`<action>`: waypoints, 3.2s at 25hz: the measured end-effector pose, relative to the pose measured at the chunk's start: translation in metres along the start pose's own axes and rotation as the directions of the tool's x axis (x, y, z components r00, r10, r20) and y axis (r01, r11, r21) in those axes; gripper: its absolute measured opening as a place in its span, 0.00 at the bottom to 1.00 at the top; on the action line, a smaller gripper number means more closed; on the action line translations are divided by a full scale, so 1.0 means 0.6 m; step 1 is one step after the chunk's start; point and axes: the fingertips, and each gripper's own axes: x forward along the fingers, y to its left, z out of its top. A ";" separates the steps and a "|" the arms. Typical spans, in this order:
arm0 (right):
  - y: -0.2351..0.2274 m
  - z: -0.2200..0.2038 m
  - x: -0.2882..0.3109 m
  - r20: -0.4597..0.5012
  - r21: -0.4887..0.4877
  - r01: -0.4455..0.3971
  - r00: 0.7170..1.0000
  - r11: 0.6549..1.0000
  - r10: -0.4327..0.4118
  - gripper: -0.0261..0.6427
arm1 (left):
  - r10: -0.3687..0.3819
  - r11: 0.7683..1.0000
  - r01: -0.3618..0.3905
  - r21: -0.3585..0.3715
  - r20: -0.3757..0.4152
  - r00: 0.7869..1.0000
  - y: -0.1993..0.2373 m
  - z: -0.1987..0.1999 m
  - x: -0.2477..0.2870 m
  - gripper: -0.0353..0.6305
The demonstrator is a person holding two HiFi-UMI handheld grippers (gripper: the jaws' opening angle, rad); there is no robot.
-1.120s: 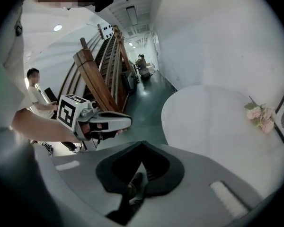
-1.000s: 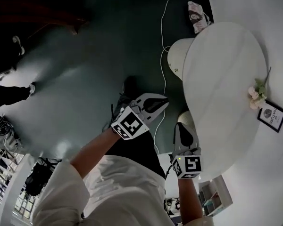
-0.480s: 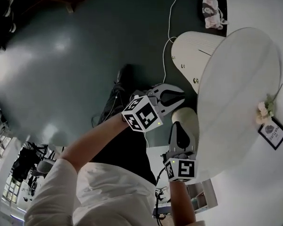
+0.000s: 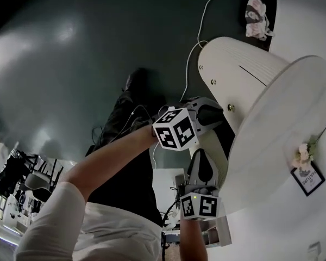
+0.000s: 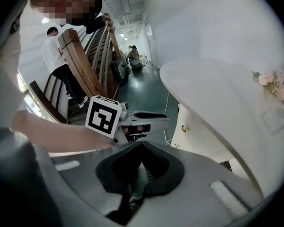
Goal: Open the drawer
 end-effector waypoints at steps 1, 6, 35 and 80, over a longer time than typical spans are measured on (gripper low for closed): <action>0.001 -0.005 0.007 0.000 0.015 0.002 1.000 1.000 -0.002 0.06 | -0.002 1.000 0.002 -0.011 0.005 1.000 0.006 -0.005 0.007 0.17; -0.013 -0.033 0.034 -0.007 0.023 0.022 1.000 1.000 -0.022 0.06 | -0.016 0.999 0.016 -0.031 0.018 1.000 0.030 -0.029 0.049 0.20; -0.039 -0.077 0.075 -0.011 -0.016 0.038 0.999 0.999 -0.038 0.06 | -0.083 0.995 0.082 -0.057 -0.016 0.996 0.038 -0.086 0.106 0.21; 0.167 -0.157 0.072 -0.024 -0.047 -0.109 0.994 0.993 0.108 0.06 | 0.092 0.995 -0.097 -0.039 -0.111 0.990 0.031 -0.190 -0.179 0.21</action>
